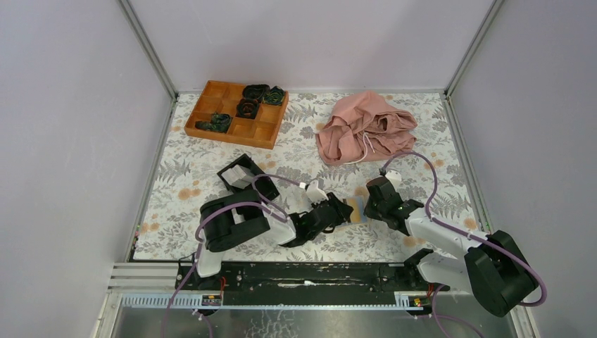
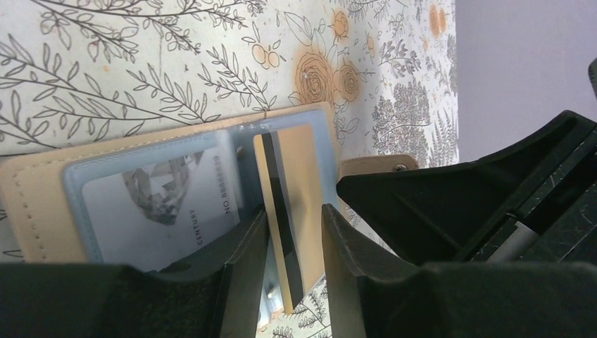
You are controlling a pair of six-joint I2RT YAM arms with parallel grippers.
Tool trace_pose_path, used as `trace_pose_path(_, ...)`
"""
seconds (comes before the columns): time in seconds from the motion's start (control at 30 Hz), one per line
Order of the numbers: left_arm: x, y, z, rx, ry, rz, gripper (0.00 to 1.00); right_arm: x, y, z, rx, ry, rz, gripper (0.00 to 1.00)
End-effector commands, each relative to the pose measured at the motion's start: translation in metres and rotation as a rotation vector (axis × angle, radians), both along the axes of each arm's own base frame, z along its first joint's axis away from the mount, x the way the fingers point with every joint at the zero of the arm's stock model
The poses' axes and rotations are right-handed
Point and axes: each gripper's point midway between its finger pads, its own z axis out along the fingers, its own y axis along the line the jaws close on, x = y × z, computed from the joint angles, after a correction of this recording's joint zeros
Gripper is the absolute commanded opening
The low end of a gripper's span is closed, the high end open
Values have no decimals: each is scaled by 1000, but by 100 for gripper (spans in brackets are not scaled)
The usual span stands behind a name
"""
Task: Put the credit cards into the card holder
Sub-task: Insert the credit card into the card holder.
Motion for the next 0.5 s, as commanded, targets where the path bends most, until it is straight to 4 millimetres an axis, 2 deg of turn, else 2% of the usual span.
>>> trace_pose_path(0.0,-44,20,-71,300,124,-152,42,-5,19,2,99,22,28,20)
trace_pose_path(0.37,-49,0,-80,406,146,-243,43,-4,23,5,112,19,33,20)
trace_pose_path(0.47,-51,6,-81,430,148,-242,43,-5,22,5,110,20,32,20)
